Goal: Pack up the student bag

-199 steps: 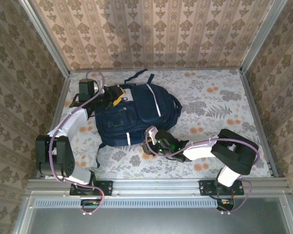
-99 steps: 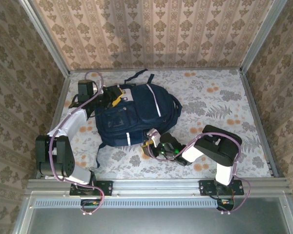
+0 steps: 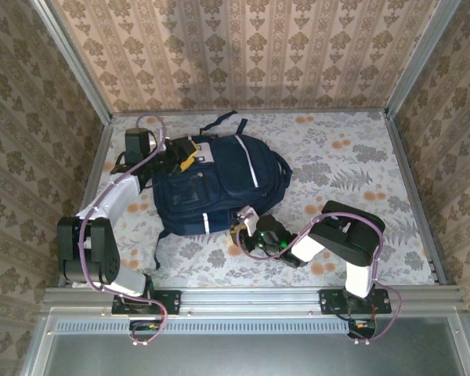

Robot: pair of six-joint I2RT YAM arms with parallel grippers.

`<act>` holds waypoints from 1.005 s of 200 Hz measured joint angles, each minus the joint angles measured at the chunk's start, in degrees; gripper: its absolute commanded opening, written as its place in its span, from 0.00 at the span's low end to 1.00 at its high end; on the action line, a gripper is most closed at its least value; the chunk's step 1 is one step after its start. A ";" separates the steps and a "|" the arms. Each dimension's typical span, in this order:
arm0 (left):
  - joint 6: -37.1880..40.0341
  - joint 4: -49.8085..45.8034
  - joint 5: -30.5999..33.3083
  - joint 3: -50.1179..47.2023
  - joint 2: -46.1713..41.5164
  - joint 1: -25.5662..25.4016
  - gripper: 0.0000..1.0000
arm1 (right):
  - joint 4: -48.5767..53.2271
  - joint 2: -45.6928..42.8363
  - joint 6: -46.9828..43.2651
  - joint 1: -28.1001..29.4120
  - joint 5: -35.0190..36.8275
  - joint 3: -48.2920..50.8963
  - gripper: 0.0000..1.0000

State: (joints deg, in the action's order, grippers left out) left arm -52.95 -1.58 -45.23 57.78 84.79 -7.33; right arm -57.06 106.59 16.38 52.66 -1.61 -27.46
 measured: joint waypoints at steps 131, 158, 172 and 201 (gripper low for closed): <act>0.04 0.00 0.02 -0.04 0.00 0.00 0.54 | 4.28 -0.44 -0.72 0.15 1.22 -2.08 0.02; 0.37 -0.52 0.26 -0.02 0.00 0.00 0.54 | 7.87 -3.69 -1.92 0.35 1.42 -0.50 0.00; 1.20 -1.97 0.92 0.04 0.00 0.00 0.54 | 10.25 -5.62 -2.69 0.35 2.05 -0.09 0.00; 2.51 -8.28 4.28 0.59 -1.38 -0.15 0.56 | 14.71 -9.09 -3.23 0.22 2.99 0.11 0.00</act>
State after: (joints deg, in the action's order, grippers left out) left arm -50.43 -9.87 -40.95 58.37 83.42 -7.49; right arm -42.35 97.49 13.15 52.88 1.39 -27.35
